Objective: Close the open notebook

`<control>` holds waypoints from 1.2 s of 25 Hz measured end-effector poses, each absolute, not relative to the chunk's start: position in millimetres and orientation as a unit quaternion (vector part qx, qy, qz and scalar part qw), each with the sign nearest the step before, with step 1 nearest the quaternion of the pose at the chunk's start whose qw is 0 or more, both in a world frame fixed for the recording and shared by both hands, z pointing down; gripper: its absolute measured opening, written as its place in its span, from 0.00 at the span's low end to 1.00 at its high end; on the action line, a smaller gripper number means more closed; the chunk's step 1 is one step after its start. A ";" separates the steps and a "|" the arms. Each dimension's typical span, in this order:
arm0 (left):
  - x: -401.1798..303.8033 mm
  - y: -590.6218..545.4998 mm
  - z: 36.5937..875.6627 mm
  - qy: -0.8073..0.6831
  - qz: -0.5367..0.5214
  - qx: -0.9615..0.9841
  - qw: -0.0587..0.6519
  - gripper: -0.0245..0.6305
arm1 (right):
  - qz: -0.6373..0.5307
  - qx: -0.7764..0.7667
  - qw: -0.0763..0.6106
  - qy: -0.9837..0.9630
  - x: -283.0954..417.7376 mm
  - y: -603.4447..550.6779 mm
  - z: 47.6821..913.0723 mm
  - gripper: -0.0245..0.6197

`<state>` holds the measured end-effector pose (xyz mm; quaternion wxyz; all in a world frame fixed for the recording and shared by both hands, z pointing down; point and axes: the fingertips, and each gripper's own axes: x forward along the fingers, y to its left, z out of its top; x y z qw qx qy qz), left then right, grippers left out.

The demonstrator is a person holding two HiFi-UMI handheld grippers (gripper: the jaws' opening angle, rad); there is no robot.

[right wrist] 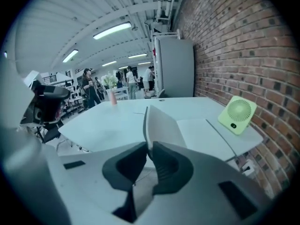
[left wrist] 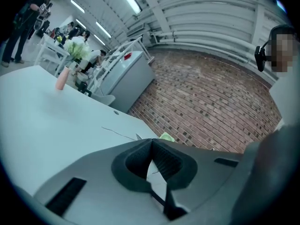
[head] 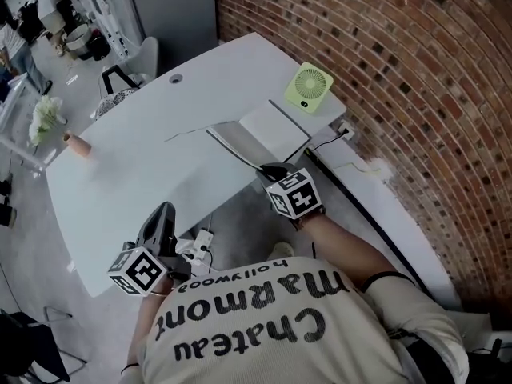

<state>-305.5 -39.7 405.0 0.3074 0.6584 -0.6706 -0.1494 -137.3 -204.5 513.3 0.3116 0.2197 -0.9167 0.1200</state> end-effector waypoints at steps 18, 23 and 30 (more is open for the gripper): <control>-231.0 -131.5 389.5 -0.684 -0.181 0.645 0.288 0.04 | 0.163 0.144 0.254 -0.942 -86.1 -261.7 477.3 0.09; -215.8 -139.4 390.7 -0.692 -0.184 0.637 0.285 0.04 | 0.184 0.141 0.234 -0.944 -73.0 -279.0 474.4 0.09; -200.0 -131.6 400.6 -0.716 -0.190 0.609 0.282 0.04 | 0.194 0.114 0.218 -0.950 -71.2 -287.0 474.9 0.08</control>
